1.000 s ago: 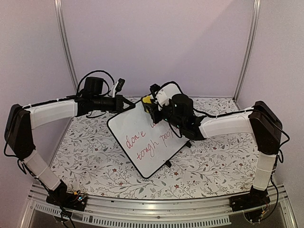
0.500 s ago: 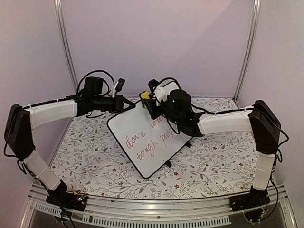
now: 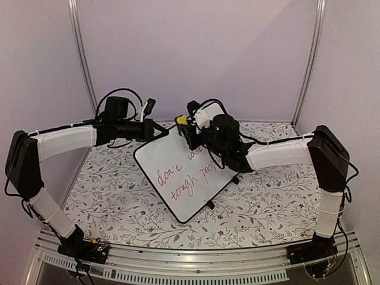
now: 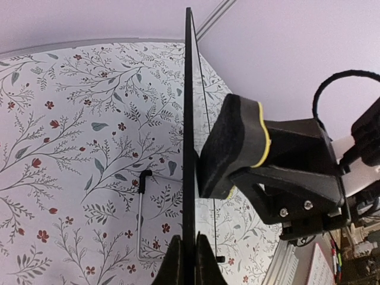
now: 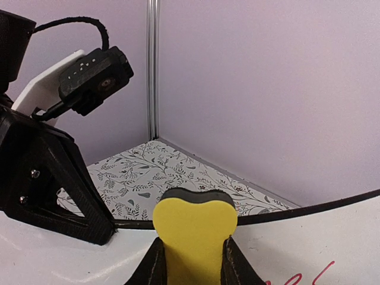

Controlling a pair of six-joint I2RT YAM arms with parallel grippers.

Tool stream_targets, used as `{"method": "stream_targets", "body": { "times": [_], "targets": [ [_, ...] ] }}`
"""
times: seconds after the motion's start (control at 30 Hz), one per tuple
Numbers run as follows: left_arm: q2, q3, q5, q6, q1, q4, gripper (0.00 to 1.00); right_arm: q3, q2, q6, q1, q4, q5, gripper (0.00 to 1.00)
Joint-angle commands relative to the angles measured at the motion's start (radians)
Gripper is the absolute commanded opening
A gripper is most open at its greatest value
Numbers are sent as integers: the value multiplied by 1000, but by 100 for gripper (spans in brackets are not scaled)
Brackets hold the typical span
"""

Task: Erase the whiteboard
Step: Erase the whiteboard at the center of the board.

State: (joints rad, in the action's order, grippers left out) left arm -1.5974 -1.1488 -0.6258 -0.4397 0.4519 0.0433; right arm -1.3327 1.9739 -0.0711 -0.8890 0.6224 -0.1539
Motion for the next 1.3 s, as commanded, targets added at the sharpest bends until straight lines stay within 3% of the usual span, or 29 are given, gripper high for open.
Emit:
{"method": "stream_targets", "body": {
  "times": [0.0,0.27,0.8,1.27],
  "targets": [
    [31,12,-49,43,14,-15,0,125,-29,41,10,-41,10,28],
    [27,14,-50,38,13,-18,0,214,-91,60,9,-21,1,27],
    [33,15,-51,41,10,-20,0,-52,13,-14,38,-91,-10,27],
    [34,20,-61,30,6,-27,0,220,-100,34,41,-42,-17,26]
  ]
}}
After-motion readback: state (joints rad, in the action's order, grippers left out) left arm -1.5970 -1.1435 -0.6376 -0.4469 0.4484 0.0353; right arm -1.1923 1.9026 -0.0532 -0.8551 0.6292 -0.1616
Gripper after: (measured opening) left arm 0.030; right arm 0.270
